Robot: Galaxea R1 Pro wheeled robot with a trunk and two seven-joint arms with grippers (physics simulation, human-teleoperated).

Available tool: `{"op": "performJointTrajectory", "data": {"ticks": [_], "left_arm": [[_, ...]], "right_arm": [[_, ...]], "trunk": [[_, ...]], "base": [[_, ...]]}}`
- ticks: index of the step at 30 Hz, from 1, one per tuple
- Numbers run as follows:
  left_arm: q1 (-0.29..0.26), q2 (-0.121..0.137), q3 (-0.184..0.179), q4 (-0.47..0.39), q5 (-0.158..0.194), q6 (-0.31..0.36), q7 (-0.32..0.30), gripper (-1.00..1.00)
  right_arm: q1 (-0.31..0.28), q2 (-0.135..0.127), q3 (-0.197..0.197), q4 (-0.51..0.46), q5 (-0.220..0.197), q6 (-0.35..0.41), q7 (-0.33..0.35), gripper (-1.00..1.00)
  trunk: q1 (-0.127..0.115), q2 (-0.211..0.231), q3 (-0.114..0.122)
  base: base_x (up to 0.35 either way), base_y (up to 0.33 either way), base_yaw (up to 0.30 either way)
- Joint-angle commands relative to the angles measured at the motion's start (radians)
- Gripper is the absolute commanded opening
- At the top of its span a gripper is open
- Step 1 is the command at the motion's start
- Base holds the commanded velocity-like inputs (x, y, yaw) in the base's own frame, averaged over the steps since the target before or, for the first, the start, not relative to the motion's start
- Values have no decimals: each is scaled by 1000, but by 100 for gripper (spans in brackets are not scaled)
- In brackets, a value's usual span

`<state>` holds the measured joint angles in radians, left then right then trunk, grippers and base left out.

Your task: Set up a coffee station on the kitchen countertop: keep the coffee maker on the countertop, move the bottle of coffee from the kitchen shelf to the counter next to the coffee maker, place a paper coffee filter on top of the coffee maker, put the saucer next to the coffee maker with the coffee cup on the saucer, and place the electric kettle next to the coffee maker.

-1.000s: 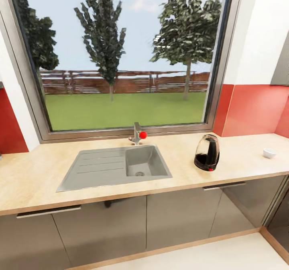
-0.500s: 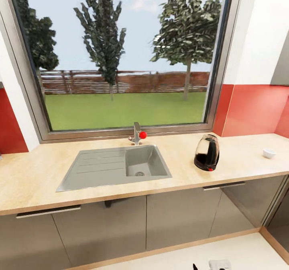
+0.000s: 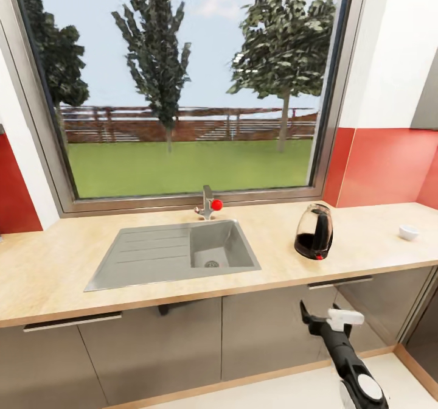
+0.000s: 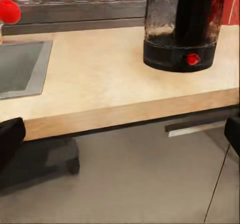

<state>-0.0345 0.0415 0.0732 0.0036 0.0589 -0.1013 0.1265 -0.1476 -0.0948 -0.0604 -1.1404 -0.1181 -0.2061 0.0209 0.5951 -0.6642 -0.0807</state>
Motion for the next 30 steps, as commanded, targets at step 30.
{"op": "performJointTrajectory", "data": {"ticks": [30], "left_arm": [[20, -9, 7, 40, 6, 2, 2, 100]], "right_arm": [[0, -7, -33, -320, -5, 197, 10, 100]], "trunk": [[0, -1, -2]], "base": [[87, -22, 0]]}}
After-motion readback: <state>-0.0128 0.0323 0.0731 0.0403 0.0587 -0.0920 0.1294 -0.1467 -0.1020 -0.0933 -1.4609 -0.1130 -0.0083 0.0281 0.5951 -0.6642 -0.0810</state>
